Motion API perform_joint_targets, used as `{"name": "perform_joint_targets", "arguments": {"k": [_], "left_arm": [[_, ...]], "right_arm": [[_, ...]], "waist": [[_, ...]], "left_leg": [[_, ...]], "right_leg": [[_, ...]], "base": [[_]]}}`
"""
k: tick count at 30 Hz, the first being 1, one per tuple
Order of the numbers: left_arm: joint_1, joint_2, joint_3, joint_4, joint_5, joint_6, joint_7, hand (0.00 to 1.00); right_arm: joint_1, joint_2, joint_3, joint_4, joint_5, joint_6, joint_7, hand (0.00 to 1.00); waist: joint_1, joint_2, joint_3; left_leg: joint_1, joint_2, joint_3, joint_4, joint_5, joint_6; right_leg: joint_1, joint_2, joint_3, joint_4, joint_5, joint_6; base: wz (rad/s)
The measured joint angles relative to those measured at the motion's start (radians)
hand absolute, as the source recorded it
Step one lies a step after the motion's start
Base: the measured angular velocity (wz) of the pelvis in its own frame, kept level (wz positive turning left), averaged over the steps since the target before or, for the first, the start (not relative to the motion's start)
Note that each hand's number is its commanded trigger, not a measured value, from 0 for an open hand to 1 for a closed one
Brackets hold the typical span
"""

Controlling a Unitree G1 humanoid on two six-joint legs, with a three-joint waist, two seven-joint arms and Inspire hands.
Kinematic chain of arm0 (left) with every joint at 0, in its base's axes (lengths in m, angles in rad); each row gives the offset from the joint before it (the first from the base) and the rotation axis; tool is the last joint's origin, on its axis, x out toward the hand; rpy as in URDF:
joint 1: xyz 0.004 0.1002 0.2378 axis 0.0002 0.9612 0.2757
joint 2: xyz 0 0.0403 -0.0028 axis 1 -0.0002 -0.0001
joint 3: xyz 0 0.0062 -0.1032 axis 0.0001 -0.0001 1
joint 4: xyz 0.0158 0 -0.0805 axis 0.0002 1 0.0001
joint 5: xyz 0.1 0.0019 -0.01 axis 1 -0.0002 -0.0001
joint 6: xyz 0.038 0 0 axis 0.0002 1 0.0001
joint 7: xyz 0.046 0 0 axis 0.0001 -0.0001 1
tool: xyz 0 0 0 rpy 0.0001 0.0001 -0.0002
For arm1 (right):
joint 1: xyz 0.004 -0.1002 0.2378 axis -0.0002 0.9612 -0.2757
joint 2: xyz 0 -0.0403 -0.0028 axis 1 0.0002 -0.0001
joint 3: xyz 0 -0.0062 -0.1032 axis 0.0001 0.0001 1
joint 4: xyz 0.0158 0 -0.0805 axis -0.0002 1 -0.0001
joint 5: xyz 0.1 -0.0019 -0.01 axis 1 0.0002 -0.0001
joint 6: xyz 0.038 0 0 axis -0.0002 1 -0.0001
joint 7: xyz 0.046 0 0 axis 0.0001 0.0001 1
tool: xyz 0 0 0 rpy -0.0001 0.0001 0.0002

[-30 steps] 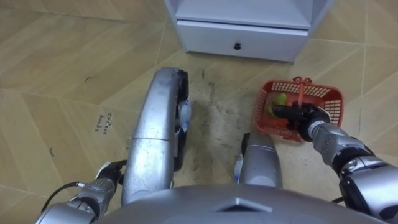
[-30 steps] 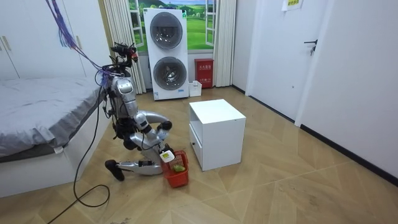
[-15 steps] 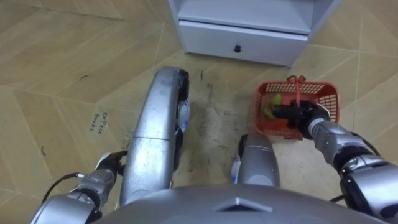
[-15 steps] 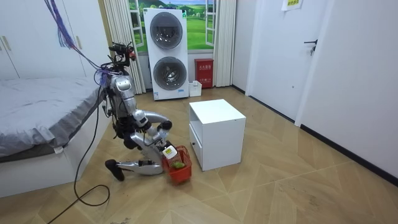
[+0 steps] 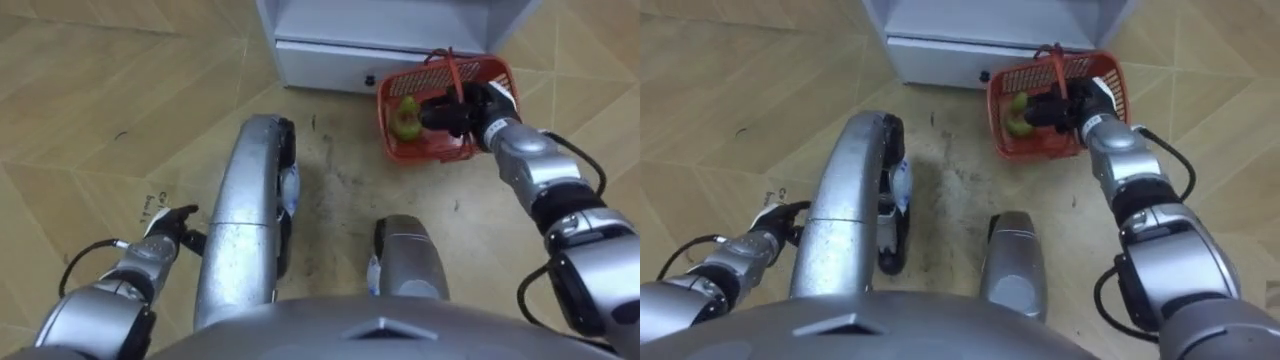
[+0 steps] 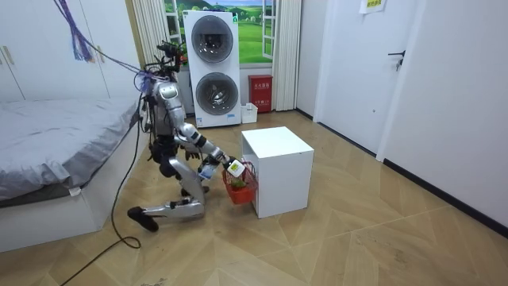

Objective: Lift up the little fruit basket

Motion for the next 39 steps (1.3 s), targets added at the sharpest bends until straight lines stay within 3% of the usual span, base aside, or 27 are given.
{"name": "perform_joint_targets", "arguments": {"k": [2,3,4,5,6,7,8,11,12,14,15,16,17,19,20,22,28,29,31,35,39], "left_arm": [[0.003,0.007,0.024,-0.008,-0.002,0.005,-0.001,0.0],[0.012,0.014,0.047,-0.007,-0.005,0.012,-0.002,0.0],[0.033,0.024,0.048,-0.007,-0.001,0.015,-0.005,0.0],[0.027,0.024,0.04,-0.016,0.005,0.016,-0.007,0.0],[0.016,0.014,0.026,-0.07,0.015,0.015,-0.01,0.0],[0.027,0.017,0.039,-0.096,0.009,0.012,-0.002,0.0],[0.029,0.016,0.047,-0.099,0.005,0.014,0.004,0.0],[0.057,0.01,0.088,-0.107,0.002,0.042,0.02,0.0],[0.077,0.01,0.118,-0.105,0.008,0.046,0.026,0.0],[0.105,0.01,0.156,-0.105,0.035,0.049,0.04,0.0],[0.127,0.011,0.187,-0.105,0.058,0.049,0.044,0.0],[0.135,0.014,0.197,-0.106,0.061,0.049,0.046,0.0],[0.147,0.019,0.205,-0.108,0.061,0.048,0.052,0.0],[0.147,0.02,0.206,-0.121,0.06,0.02,0.079,0.0],[0.152,0.018,0.206,-0.128,0.06,0.018,0.086,0.0],[0.212,0.015,0.206,-0.174,0.058,0.022,0.109,0.0],[0.314,0.011,0.212,-0.183,0.063,0.04,0.113,0.0],[0.315,0.01,0.212,-0.183,0.063,0.04,0.113,0.0],[0.316,0.007,0.212,-0.183,0.058,0.04,0.113,0.0],[0.309,0.006,0.212,-0.183,0.06,0.041,0.113,0.0],[0.308,0.007,0.212,-0.176,0.067,0.044,0.111,0.0]], "right_arm": [[-0.003,0.008,0.004,-0.022,0.001,0.001,-0.001,1.0],[-0.003,0.021,0.013,-0.026,-0.003,0.001,-0.002,1.0],[0.011,0.026,0.033,-0.025,-0.016,0.015,-0.001,1.0],[0.032,0.008,0.036,-0.026,-0.017,0.025,0.002,1.0],[0.069,-0.048,0.032,-0.052,-0.014,0.031,0.001,1.0],[0.077,-0.049,0.011,-0.086,-0.007,0.061,-0.008,1.0],[0.089,-0.045,0.0,-0.113,-0.011,0.072,-0.004,1.0],[0.161,-0.038,0.015,-0.183,-0.057,0.083,0.02,1.0],[0.203,-0.042,0.015,-0.227,-0.078,0.096,0.031,1.0],[0.268,-0.055,0.017,-0.35,-0.1,0.108,0.043,1.0],[0.289,-0.065,0.017,-0.468,-0.098,0.105,0.043,1.0],[0.288,-0.069,0.016,-0.515,-0.091,0.098,0.042,1.0],[0.291,-0.073,0.0,-0.584,-0.055,0.061,0.038,1.0],[0.293,-0.094,-0.044,-0.664,0.021,0.033,0.039,1.0],[0.293,-0.096,-0.054,-0.676,0.023,0.028,0.04,1.0],[0.296,-0.073,-0.073,-0.706,0.018,0.021,0.059,1.0],[0.332,-0.03,-0.079,-0.739,-0.007,0.018,0.132,1.0],[0.333,-0.03,-0.079,-0.739,-0.007,0.018,0.137,1.0],[0.332,-0.029,-0.078,-0.755,-0.007,0.018,0.148,1.0],[0.333,-0.028,-0.069,-0.79,-0.007,0.018,0.157,1.0],[0.34,-0.025,-0.039,-0.817,0.031,0.018,0.162,1.0]], "waist": [[0.004,0.006,-0.0002],[0.018,0.009,0.0015],[0.048,0.012,0.0155],[0.054,0.005,0.0125],[0.045,0.003,0.0024],[0.059,-0.005,-0.0031],[0.056,-0.005,-0.0033],[0.073,-0.006,-0.0024],[0.074,-0.006,-0.0023],[0.071,-0.007,-0.0008],[0.065,-0.008,-0.0003],[0.063,-0.009,0.0013],[0.047,-0.007,0.0009],[0.044,-0.021,0.0018],[0.045,-0.024,0.0003],[0.051,-0.038,-0.0115],[0.055,-0.038,-0.0245],[0.055,-0.038,-0.0247],[0.059,-0.038,-0.0337],[0.058,-0.042,-0.0361],[0.067,-0.044,-0.0376]], "left_leg": [[0.063,0.029,-0.003,-0.092,0.039,0.021],[0.095,0.05,-0.013,-0.105,0.107,0.058],[0.103,0.053,0.026,-0.107,0.17,0.099],[0.103,0.017,0.078,-0.189,0.153,0.099],[0.107,-0.047,0.189,-0.43,0.172,0.148],[0.114,-0.033,0.211,-0.457,0.181,0.176],[0.123,-0.032,0.213,-0.485,0.178,0.18],[0.239,-0.026,0.207,-0.688,0.226,0.156],[0.308,-0.026,0.2,-0.774,0.252,0.142],[0.402,-0.031,0.16,-0.897,0.301,0.111],[0.46,-0.032,0.114,-0.958,0.336,0.079],[0.488,-0.033,0.09,-0.98,0.35,0.061],[0.541,-0.032,0.061,-1.022,0.368,0.034],[0.625,-0.012,0.068,-1.115,0.41,0.008],[0.637,-0.004,0.068,-1.132,0.418,0.003],[0.663,0.019,0.057,-1.178,0.454,-0.018],[0.722,0.052,0.045,-1.23,0.494,-0.05],[0.727,0.052,0.045,-1.236,0.496,-0.052],[0.746,0.056,0.045,-1.258,0.507,-0.06],[0.782,0.055,0.046,-1.295,0.526,-0.069],[0.805,0.073,0.05,-1.305,0.533,-0.077]], "right_leg": [[0.036,0.021,-0.009,-0.17,0.017,0.017],[0.079,0.029,-0.011,-0.283,0.056,0.022],[0.163,0.041,-0.015,-0.396,0.076,0.019],[0.196,0.031,-0.017,-0.448,0.075,0.02],[0.236,0.02,-0.041,-0.53,0.075,0.023],[0.24,-0.001,-0.06,-0.589,0.08,0.022],[0.236,-0.003,-0.062,-0.621,0.082,0.021],[0.203,-0.035,-0.076,-0.801,0.071,0.027],[0.202,-0.057,-0.097,-0.886,0.072,0.025],[0.197,-0.079,-0.116,-1.039,0.076,0.021],[0.208,-0.084,-0.151,-1.18,0.096,0.02],[0.227,-0.076,-0.174,-1.263,0.119,0.02],[0.29,-0.049,-0.205,-1.351,0.158,0.043],[0.376,-0.014,-0.274,-1.435,0.205,0.011],[0.391,-0.005,-0.29,-1.455,0.212,0.002],[0.434,0.032,-0.316,-1.521,0.236,-0.028],[0.514,0.079,-0.345,-1.597,0.268,-0.064],[0.518,0.081,-0.345,-1.596,0.269,-0.064],[0.526,0.084,-0.344,-1.595,0.271,-0.069],[0.546,0.087,-0.341,-1.607,0.277,-0.079],[0.576,0.105,-0.339,-1.644,0.291,-0.096]], "base": [[-0.59],[-0.75],[-0.47],[0.46],[0.88],[0.7],[-0.2],[-0.69],[-0.78],[-0.88],[-0.77],[-0.6],[-0.04],[0.47],[0.53],[0.29],[0.12],[0.09],[0.02],[-0.04],[-0.09]]}}
